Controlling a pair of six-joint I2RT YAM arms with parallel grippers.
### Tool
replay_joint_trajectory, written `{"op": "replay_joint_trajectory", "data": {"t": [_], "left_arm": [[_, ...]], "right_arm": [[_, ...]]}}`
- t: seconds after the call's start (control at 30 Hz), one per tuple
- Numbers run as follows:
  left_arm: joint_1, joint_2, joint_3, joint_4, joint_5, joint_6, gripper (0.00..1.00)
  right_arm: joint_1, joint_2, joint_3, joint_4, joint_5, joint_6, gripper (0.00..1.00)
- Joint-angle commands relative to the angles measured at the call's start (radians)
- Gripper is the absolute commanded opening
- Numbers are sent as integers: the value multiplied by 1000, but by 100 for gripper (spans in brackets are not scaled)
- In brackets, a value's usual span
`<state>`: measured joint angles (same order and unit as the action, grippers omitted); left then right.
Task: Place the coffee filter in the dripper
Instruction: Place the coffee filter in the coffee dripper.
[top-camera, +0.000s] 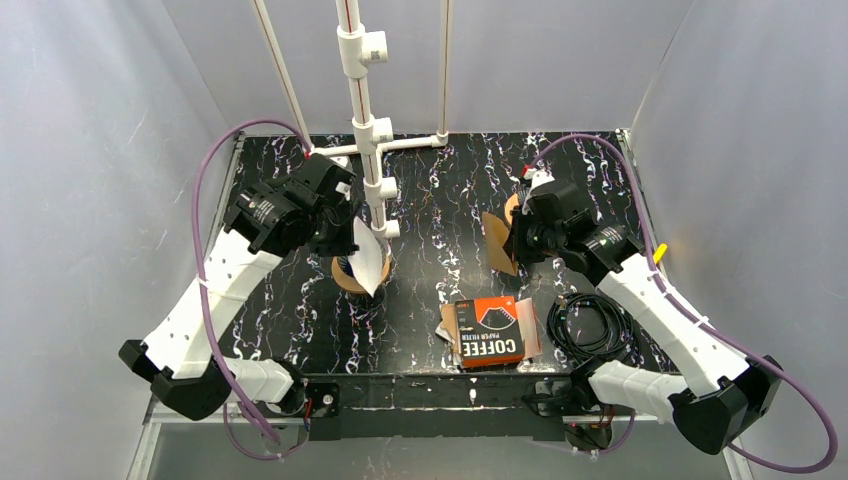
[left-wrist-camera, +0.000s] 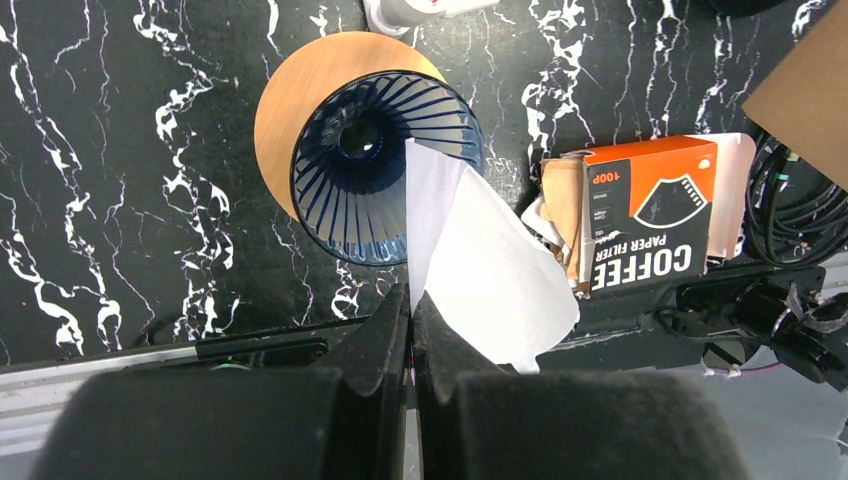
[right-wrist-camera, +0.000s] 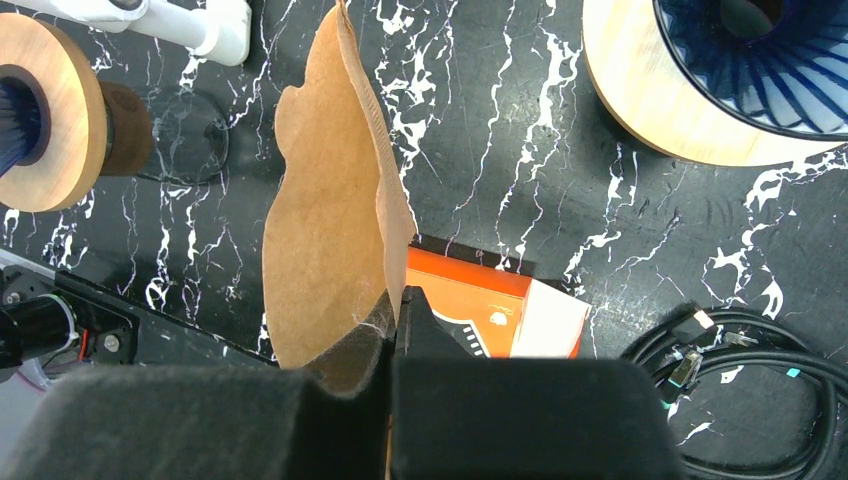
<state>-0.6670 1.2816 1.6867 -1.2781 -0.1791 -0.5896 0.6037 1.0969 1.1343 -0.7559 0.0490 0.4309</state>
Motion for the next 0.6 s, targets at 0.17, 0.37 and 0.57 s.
{"op": "replay_joint_trajectory", "data": {"t": [0.17,0.37,0.57], "left_arm": [[52,-15,-80,-2,-31,-82,0],[89,-2,-103,-21,-51,-111,4],[110,13,-105,-9,-39,-98,19]], "right_arm": [[1,-33,-1,26,-5,2,1],[1,-35,-1,24,-6,2,1],[2,-37,2,23,-5,2,1]]}}
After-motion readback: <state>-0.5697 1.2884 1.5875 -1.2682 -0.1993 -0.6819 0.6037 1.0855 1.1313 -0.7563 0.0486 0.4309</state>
